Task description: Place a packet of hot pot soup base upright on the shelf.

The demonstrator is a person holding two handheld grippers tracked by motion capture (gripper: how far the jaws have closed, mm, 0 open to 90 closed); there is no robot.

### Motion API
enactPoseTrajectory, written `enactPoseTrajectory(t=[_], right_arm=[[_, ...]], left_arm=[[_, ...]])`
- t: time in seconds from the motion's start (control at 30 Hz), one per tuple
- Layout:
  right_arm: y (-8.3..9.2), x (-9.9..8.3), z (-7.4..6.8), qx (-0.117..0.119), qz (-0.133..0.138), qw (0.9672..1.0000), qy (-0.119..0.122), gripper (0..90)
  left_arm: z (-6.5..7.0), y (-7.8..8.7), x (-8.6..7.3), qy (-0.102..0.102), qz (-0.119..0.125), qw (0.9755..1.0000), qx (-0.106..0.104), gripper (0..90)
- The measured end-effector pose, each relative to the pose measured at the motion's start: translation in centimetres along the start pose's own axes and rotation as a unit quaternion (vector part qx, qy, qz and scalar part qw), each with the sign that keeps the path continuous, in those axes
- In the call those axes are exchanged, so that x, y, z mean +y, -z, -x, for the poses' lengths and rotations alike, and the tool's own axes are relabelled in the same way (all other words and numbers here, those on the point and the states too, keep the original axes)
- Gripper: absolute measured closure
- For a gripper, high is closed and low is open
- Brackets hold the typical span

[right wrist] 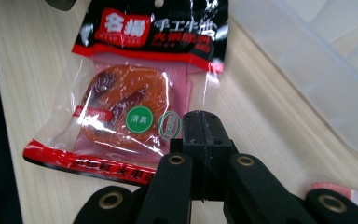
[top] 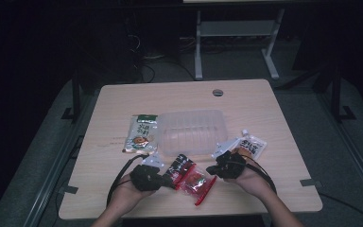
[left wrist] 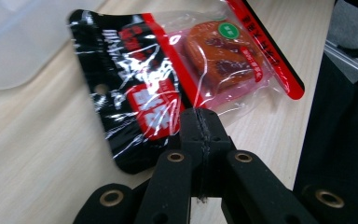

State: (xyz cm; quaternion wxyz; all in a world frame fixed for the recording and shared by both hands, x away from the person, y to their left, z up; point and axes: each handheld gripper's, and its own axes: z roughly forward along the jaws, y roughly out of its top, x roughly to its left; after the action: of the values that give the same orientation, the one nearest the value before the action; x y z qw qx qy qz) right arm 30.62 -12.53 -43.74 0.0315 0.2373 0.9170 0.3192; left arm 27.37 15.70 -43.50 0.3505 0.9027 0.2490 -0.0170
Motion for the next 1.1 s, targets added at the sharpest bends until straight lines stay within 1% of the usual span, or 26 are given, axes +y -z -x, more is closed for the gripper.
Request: enactPoseTrajectory(t=[0.03,0.07,0.13,0.17,0.2,0.27,0.3,0.33,0.37,0.43,0.5,0.53,0.57,0.6,0.7,0.73,0.77,0.8,0.87,0.9,0.93,0.97,1.0,1.03,1.07,1.1], right_arm=[[-0.3,0.0,-0.2,0.006,-0.002,1.0000,-0.003,89.6],[-0.3,0.0,-0.2,0.006,-0.002,1.0000,-0.003,89.6],[-0.7,0.0,-0.2,0.006,-0.009,0.9999,0.006,89.6],[-0.7,0.0,-0.2,0.006,-0.009,0.9999,0.006,89.6],[-1.0,0.0,-0.1,0.008,-0.017,0.9998,0.011,89.6],[-1.1,-0.1,-0.1,0.009,-0.019,0.9997,0.012,89.6],[-1.3,-0.1,-0.2,0.015,-0.022,0.9995,0.014,89.6],[-1.3,-0.1,-0.2,0.015,-0.022,0.9995,0.014,89.6],[-1.4,-0.1,-0.1,0.017,-0.023,0.9994,0.019,89.6],[-1.4,-0.2,-0.3,0.022,-0.027,0.9992,0.021,89.6],[-1.5,-0.2,-0.5,0.024,-0.030,0.9991,0.019,89.6],[-1.5,-0.2,-0.5,0.027,-0.029,0.9989,0.023,89.6],[-1.5,-0.2,-0.7,0.031,-0.032,0.9988,0.019,89.6],[-1.6,-0.3,-0.9,0.034,-0.030,0.9986,0.027,89.6],[-1.6,-0.3,-1.1,0.040,-0.030,0.9983,0.030,89.6],[-1.6,-0.4,-1.5,0.048,-0.031,0.9978,0.033,89.6],[-1.6,-0.4,-1.5,0.048,-0.031,0.9978,0.033,89.6],[-1.6,-0.4,-1.7,0.053,-0.033,0.9974,0.037,89.6],[-1.6,-0.5,-2.0,0.059,-0.035,0.9969,0.040,89.6],[-1.6,-0.6,-2.2,0.064,-0.036,0.9965,0.041,89.6],[-1.6,-0.6,-2.4,0.068,-0.036,0.9961,0.043,89.6],[-1.6,-0.6,-2.4,0.068,-0.036,0.9961,0.043,89.6],[-1.6,-0.7,-2.8,0.079,-0.037,0.9951,0.048,89.6],[-1.6,-0.7,-2.8,0.079,-0.037,0.9951,0.048,89.6],[-1.7,-0.6,-3.3,0.096,-0.030,0.9937,0.051,89.6],[-1.7,-0.6,-3.4,0.099,-0.030,0.9932,0.052,89.6]], left_arm=[[0.2,-0.7,0.1,-0.002,-0.007,1.0000,-0.001,89.8],[0.2,-0.7,0.1,-0.002,-0.007,1.0000,-0.001,89.8],[0.2,-1.3,0.0,-0.007,-0.018,0.9998,-0.003,89.8],[0.2,-1.3,0.0,-0.007,-0.018,0.9998,-0.003,89.8],[0.2,-1.4,0.0,-0.007,-0.023,0.9997,-0.004,89.8],[0.2,-1.4,0.1,-0.007,-0.021,0.9997,-0.004,89.8],[0.1,-1.4,0.1,-0.006,-0.019,0.9998,-0.003,89.8],[0.0,-1.4,0.0,-0.010,-0.020,0.9997,-0.003,89.8],[0.0,-1.4,0.0,-0.005,-0.016,0.9999,-0.002,89.8],[0.0,-1.4,0.0,-0.005,-0.016,0.9999,0.001,89.8],[-0.1,-1.4,0.0,-0.008,-0.018,0.9998,0.002,89.8],[-0.2,-1.4,0.0,-0.007,-0.017,0.9998,0.003,89.7],[-0.2,-1.4,0.0,-0.005,-0.016,0.9999,0.004,89.8],[-0.2,-1.4,0.0,-0.005,-0.014,0.9999,0.005,89.7],[-0.3,-1.6,0.1,-0.005,-0.016,0.9998,0.009,89.8],[-0.4,-1.6,0.1,-0.005,-0.017,0.9997,0.013,89.8],[-0.4,-1.6,0.1,-0.005,-0.017,0.9997,0.013,89.8],[-0.8,-1.7,0.2,-0.007,-0.019,0.9997,0.015,89.8],[-0.8,-1.8,0.4,-0.005,-0.019,0.9997,0.016,89.7],[-0.9,-2.0,0.5,-0.001,-0.014,0.9998,0.017,89.8],[-1.0,-2.2,0.8,-0.009,-0.019,0.9995,0.021,89.8],[-1.0,-2.2,0.8,-0.009,-0.019,0.9995,0.021,89.8],[-1.1,-2.4,1.2,-0.014,-0.018,0.9994,0.026,89.8],[-1.1,-2.4,1.2,-0.014,-0.018,0.9994,0.026,89.8],[-1.4,-2.6,1.6,-0.026,-0.023,0.9989,0.030,89.8],[-1.4,-2.6,1.6,-0.026,-0.023,0.9989,0.030,89.8]])
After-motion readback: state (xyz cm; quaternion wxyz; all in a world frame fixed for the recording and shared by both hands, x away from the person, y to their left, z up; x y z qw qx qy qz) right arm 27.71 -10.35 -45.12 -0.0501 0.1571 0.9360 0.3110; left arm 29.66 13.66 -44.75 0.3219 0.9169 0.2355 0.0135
